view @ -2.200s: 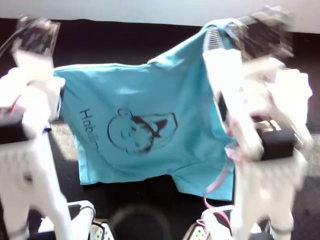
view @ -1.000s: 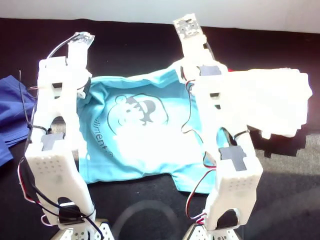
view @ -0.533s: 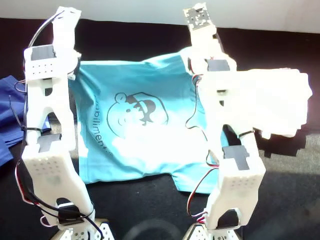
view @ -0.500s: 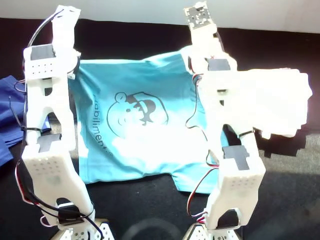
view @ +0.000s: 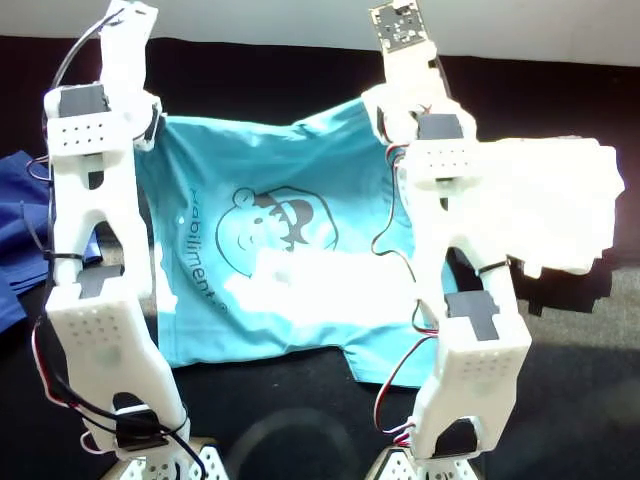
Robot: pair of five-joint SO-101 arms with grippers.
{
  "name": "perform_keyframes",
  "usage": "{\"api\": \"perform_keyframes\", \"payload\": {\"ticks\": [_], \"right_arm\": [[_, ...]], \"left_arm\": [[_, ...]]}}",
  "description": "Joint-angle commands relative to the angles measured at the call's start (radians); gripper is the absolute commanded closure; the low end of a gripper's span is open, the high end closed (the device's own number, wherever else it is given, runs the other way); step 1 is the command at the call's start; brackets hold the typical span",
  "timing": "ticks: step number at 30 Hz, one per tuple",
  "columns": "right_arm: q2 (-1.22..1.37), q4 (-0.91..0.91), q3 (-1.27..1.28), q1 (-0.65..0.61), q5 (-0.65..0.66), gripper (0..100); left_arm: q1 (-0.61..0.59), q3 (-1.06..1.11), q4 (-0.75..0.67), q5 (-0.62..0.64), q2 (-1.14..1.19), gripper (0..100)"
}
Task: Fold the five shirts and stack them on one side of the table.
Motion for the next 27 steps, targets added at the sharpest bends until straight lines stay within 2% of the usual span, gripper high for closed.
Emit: {"api": "perform_keyframes", "payload": {"ticks": [1,8,11,16,21,24,27], "right_arm": [[-0.004,-0.001,-0.05,0.008,0.002,99.2],[-0.004,-0.001,-0.05,0.008,0.002,99.2],[-0.004,0.002,-0.048,0.008,0.002,99.2],[-0.01,0.004,-0.048,0.008,0.0,99.2],[-0.015,0.022,-0.068,0.039,-0.14,99.2],[-0.015,0.11,-0.113,0.068,-0.167,99.2],[-0.016,0.302,-0.186,0.088,-0.167,99.2]], "left_arm": [[-0.002,-0.039,-0.002,-0.005,0.044,87],[0.004,-0.042,-0.055,-0.003,0.143,88],[0.002,-0.042,-0.051,-0.003,0.139,100],[0.002,-0.042,0.026,-0.003,0.067,99],[0.001,-0.042,0.1,-0.003,-0.074,99],[-0.001,-0.042,0.138,-0.005,-0.157,99],[0.015,-0.039,0.23,-0.008,-0.213,99]]}}
